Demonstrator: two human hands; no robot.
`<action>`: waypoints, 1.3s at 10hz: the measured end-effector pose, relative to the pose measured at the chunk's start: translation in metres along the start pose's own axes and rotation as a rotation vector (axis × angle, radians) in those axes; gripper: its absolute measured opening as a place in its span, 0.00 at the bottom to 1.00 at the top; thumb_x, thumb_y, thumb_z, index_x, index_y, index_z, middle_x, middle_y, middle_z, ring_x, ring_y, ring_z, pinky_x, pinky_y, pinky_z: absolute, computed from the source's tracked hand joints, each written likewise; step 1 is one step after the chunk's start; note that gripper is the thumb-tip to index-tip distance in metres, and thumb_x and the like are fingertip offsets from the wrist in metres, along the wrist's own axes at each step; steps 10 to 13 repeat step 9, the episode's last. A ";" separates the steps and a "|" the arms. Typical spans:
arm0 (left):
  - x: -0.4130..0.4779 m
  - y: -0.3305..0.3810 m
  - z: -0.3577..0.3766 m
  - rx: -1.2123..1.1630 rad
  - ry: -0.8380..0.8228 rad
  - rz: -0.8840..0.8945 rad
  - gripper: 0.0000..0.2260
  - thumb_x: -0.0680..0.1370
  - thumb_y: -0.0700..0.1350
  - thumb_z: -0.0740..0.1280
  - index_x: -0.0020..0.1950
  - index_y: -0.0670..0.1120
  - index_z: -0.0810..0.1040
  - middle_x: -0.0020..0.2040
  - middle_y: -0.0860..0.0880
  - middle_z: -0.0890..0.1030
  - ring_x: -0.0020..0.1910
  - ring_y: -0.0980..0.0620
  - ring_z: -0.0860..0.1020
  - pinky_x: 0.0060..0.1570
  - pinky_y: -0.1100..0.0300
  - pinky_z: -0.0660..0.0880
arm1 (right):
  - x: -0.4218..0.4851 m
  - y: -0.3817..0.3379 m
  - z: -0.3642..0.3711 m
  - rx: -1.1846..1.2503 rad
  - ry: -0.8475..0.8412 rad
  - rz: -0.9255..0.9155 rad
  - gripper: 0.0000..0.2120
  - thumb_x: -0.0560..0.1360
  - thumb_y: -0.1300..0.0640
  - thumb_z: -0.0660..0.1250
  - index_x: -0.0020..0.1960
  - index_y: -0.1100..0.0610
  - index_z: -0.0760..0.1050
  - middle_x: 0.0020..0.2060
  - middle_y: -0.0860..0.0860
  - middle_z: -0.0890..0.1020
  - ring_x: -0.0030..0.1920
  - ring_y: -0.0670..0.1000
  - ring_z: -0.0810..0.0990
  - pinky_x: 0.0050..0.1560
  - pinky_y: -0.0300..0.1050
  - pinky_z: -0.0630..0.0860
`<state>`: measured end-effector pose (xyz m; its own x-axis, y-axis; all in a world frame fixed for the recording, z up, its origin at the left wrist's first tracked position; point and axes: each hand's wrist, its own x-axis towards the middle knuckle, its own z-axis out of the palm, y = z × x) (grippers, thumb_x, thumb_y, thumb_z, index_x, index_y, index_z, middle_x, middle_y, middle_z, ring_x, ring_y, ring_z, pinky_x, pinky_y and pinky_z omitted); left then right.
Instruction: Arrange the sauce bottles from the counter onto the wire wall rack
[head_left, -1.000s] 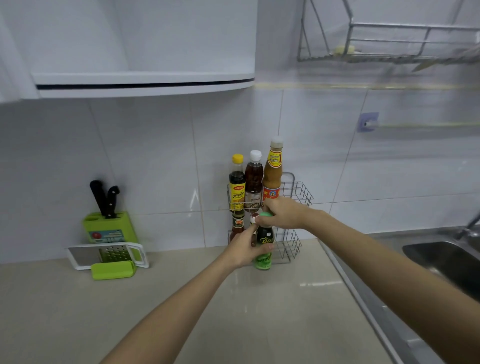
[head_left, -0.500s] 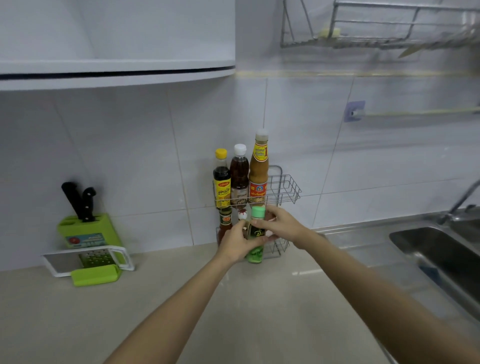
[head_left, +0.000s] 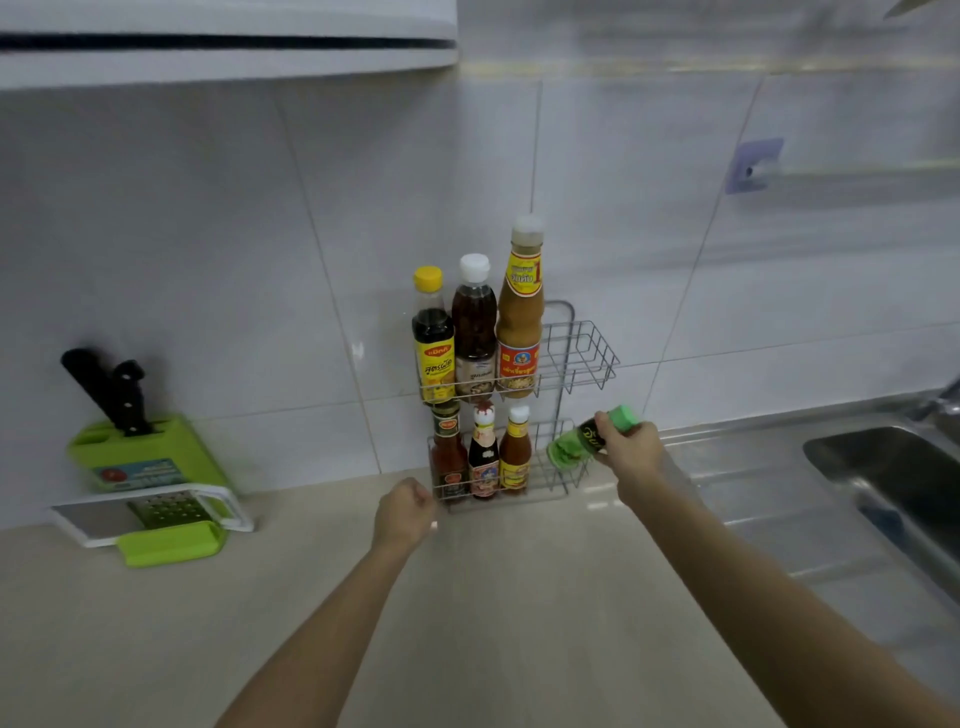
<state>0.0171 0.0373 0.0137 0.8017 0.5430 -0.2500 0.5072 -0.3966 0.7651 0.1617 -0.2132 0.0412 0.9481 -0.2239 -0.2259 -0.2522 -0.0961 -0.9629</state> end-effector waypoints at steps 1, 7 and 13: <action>0.008 -0.006 0.000 -0.042 0.066 -0.046 0.08 0.75 0.38 0.64 0.53 0.40 0.76 0.55 0.38 0.81 0.55 0.40 0.78 0.56 0.53 0.75 | -0.013 -0.011 0.016 -0.074 0.061 -0.049 0.19 0.70 0.50 0.73 0.50 0.62 0.71 0.47 0.57 0.77 0.49 0.57 0.77 0.50 0.52 0.76; 0.040 -0.010 0.040 -0.158 -0.014 -0.020 0.17 0.75 0.36 0.64 0.65 0.40 0.74 0.58 0.43 0.82 0.57 0.45 0.80 0.54 0.59 0.73 | 0.013 0.024 0.047 -0.539 -0.440 -0.213 0.15 0.75 0.58 0.69 0.57 0.63 0.70 0.50 0.57 0.78 0.52 0.57 0.76 0.46 0.47 0.70; 0.040 -0.012 0.034 -0.024 -0.112 -0.005 0.18 0.75 0.41 0.66 0.64 0.41 0.73 0.61 0.41 0.80 0.60 0.42 0.78 0.61 0.51 0.75 | 0.006 0.024 0.043 -0.729 -0.473 -0.280 0.20 0.75 0.59 0.68 0.63 0.65 0.69 0.60 0.63 0.77 0.60 0.61 0.75 0.54 0.49 0.71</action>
